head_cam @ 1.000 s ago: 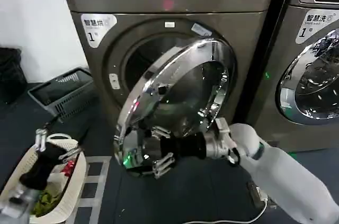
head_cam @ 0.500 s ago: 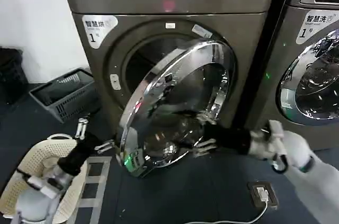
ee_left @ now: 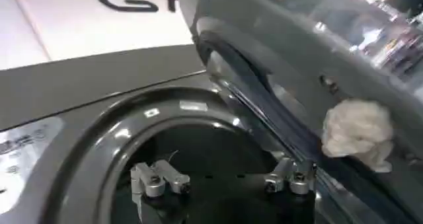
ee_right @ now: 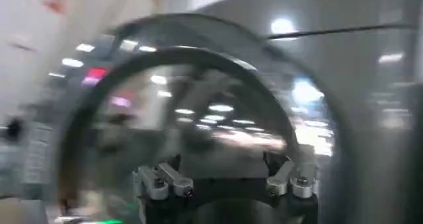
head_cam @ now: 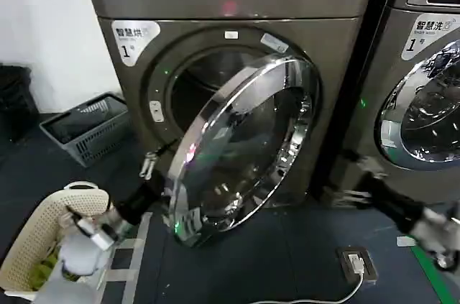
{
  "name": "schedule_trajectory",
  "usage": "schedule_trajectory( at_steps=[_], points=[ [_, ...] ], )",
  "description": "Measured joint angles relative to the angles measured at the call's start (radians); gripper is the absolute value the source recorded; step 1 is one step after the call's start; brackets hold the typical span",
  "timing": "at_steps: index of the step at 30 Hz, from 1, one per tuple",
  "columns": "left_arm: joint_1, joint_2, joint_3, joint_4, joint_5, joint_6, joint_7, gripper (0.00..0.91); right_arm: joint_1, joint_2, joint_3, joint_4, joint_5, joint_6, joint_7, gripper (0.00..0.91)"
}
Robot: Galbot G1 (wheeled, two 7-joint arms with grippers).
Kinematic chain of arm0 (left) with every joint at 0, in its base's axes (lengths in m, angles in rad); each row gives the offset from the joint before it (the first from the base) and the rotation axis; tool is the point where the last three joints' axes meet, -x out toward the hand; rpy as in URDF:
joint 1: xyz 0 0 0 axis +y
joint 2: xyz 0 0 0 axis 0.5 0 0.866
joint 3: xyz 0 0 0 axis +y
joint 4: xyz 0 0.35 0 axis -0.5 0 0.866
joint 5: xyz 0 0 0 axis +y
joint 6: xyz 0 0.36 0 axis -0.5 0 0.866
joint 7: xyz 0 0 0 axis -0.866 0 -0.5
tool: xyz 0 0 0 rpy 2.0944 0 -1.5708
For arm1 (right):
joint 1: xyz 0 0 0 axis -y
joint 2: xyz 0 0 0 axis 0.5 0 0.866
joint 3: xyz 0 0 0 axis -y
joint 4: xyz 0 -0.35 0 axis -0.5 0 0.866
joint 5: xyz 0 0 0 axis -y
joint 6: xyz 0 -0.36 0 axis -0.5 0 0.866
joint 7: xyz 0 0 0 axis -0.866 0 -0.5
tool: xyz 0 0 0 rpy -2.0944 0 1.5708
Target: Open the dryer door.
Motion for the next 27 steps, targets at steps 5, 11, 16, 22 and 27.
schedule_trajectory(
  at_steps=[5, 11, 16, 22, 27],
  points=[
    [-0.064, -0.015, 0.081, 0.040, -0.008, -0.014, 0.005, 0.907, -0.115, 0.138, 0.180, 0.007, -0.095, 0.065, 0.110, 0.907],
    [-0.139, -0.040, 0.172, 0.084, -0.014, -0.029, 0.006, 0.907, -0.173, 0.291, 0.342, 0.004, -0.160, 0.065, 0.261, 0.907],
    [-0.202, -0.067, 0.247, 0.117, -0.016, -0.034, 0.008, 0.907, -0.172, 0.409, 0.456, -0.025, -0.266, 0.025, 0.369, 0.907],
    [-0.268, -0.099, 0.334, 0.161, -0.017, -0.047, 0.009, 0.907, -0.158, 0.507, 0.573, -0.064, -0.315, 0.018, 0.447, 0.907],
    [-0.320, -0.134, 0.415, 0.215, -0.013, -0.052, 0.008, 0.907, -0.146, 0.550, 0.659, -0.093, -0.349, 0.019, 0.490, 0.907]
  ],
)
